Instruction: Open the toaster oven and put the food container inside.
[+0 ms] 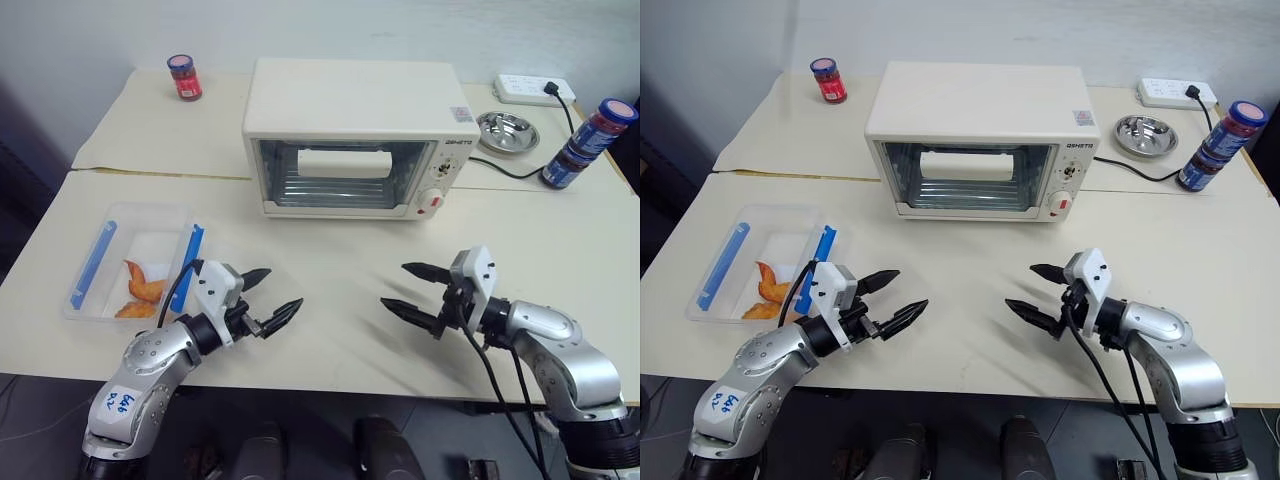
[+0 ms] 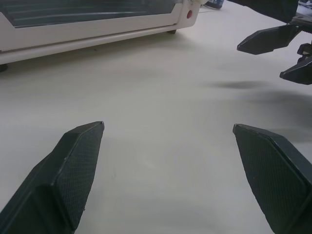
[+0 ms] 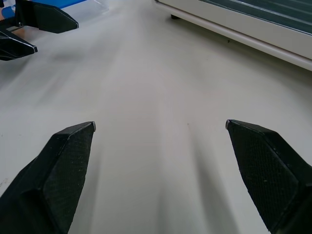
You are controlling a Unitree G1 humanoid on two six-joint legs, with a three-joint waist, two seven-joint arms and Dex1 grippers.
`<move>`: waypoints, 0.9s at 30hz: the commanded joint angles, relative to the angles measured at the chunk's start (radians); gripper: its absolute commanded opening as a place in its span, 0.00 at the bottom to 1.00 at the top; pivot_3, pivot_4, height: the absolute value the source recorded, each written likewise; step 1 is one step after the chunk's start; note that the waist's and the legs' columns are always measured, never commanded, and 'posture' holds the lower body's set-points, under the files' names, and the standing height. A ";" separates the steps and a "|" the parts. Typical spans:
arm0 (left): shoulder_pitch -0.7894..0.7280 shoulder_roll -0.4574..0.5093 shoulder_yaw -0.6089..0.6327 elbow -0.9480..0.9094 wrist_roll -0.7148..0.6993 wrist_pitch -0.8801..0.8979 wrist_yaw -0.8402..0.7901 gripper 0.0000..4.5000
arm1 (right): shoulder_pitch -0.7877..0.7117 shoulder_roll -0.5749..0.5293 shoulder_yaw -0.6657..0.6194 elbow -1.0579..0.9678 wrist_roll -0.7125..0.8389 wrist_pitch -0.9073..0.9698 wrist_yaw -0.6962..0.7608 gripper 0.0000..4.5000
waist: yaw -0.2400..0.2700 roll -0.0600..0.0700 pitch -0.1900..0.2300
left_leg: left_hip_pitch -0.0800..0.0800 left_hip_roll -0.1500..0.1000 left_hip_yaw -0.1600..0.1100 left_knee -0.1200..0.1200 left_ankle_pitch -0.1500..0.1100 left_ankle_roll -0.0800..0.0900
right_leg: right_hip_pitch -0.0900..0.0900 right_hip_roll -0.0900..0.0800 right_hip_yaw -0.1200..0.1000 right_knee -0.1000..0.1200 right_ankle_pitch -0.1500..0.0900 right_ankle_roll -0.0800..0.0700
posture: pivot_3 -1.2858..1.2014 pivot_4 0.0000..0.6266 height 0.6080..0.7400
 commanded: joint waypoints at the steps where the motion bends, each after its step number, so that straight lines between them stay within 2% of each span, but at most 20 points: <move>1: 0.003 0.012 0.006 -0.011 0.017 -0.029 -0.006 1.00 | -0.011 -0.004 -0.002 -0.014 0.002 -0.025 0.008 1.00 | 0.000 0.000 0.000 | 0.000 0.000 0.000 0.000 0.000 0.000 | 0.000 0.000 0.000 0.000 0.000 0.000 | 0.52 0.24 1.00; 15: -0.002 0.007 0.017 -0.049 -0.062 0.062 -0.011 1.00 | -0.029 -0.007 0.004 -0.026 0.022 0.034 -0.006 1.00 | 0.000 0.000 0.000 | 0.000 0.000 0.000 0.000 0.000 0.000 | 0.000 0.000 0.000 0.000 0.000 0.000 | 0.52 0.24 1.00; 17: -0.039 0.013 0.066 -0.080 -0.160 0.124 -0.016 1.00 | -0.065 -0.003 -0.010 -0.030 0.060 0.069 -0.009 1.00 | -0.001 0.000 0.000 | 0.000 0.000 0.000 0.000 0.000 0.000 | 0.000 0.000 0.000 0.000 0.000 0.000 | 0.52 0.24 1.00; 22: -0.124 0.100 0.155 -0.149 -0.351 0.241 -0.053 1.00 | -0.198 0.033 -0.030 0.019 0.103 0.111 -0.056 1.00 | -0.004 0.000 0.000 | 0.000 0.004 0.000 0.000 0.000 0.000 | 0.000 0.001 0.000 0.000 0.000 0.000 | 0.52 0.24 1.00; 27: -0.217 0.248 0.248 -0.158 -0.493 0.306 -0.106 1.00 | -0.356 0.089 -0.019 0.130 0.088 0.099 -0.093 1.00 | -0.003 0.000 0.000 | -0.001 0.004 -0.001 0.000 0.000 0.000 | -0.001 0.000 -0.001 0.000 0.000 0.000 | 0.52 0.24 1.00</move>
